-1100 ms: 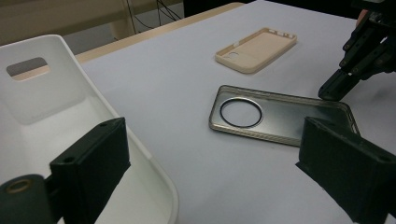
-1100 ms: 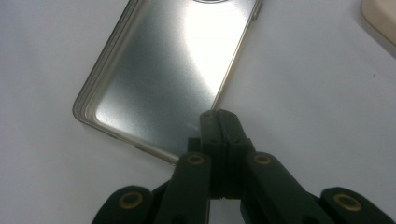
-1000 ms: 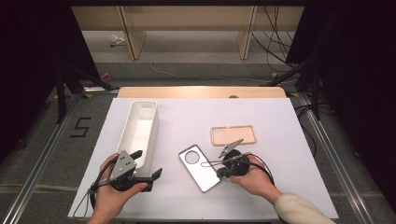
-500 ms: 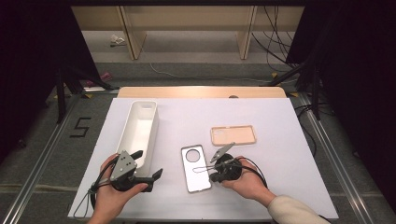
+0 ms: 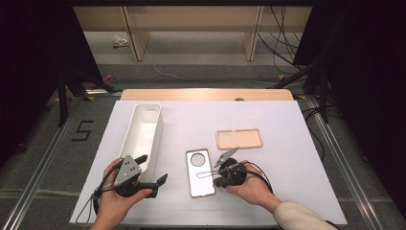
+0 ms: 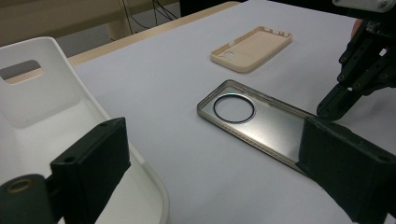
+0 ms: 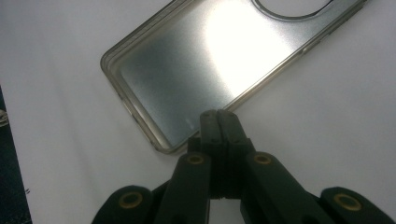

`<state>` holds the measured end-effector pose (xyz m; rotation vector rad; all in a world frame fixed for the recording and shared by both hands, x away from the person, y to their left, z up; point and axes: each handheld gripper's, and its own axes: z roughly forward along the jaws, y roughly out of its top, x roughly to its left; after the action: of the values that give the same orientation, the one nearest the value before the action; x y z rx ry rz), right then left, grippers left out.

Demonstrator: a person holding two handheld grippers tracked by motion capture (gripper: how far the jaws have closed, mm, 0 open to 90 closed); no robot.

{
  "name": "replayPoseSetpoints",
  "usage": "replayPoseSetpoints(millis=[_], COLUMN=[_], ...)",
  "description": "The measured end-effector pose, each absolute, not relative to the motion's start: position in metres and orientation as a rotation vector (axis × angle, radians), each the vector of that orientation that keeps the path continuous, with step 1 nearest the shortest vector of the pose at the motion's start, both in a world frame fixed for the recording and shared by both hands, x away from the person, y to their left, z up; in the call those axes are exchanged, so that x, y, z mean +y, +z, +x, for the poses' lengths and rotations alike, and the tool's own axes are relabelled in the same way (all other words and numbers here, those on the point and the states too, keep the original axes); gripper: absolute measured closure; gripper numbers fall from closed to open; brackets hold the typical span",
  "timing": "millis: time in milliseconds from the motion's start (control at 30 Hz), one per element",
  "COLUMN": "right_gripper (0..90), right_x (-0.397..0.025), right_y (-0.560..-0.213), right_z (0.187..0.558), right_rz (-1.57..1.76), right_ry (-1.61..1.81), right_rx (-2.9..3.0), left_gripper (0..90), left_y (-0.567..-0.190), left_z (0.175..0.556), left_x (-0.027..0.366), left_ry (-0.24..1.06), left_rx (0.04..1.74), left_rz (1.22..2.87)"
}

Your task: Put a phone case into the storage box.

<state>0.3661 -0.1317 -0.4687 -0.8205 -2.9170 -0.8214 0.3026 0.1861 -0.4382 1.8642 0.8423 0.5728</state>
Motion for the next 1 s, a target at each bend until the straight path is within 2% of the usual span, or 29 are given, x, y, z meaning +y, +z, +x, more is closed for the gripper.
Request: replayPoseSetpoints(millis=[800, 1000], right_gripper=[90.0, 80.9], right_x=[-0.1293, -0.1352], right_y=[-0.4677, -0.4603], right_z=[0.3643, 0.3666], right_rz=[-0.790, -0.810], right_ry=[-0.851, -0.891], right_rx=[-2.900, -2.931], left_gripper=[8.2, 8.2], left_y=[-0.4382, -0.4377], left_z=[0.3023, 0.3018], left_x=[0.1860, 0.1862], left_ry=[0.571, 0.573], left_rx=[0.839, 0.836], left_rz=[1.864, 1.864])
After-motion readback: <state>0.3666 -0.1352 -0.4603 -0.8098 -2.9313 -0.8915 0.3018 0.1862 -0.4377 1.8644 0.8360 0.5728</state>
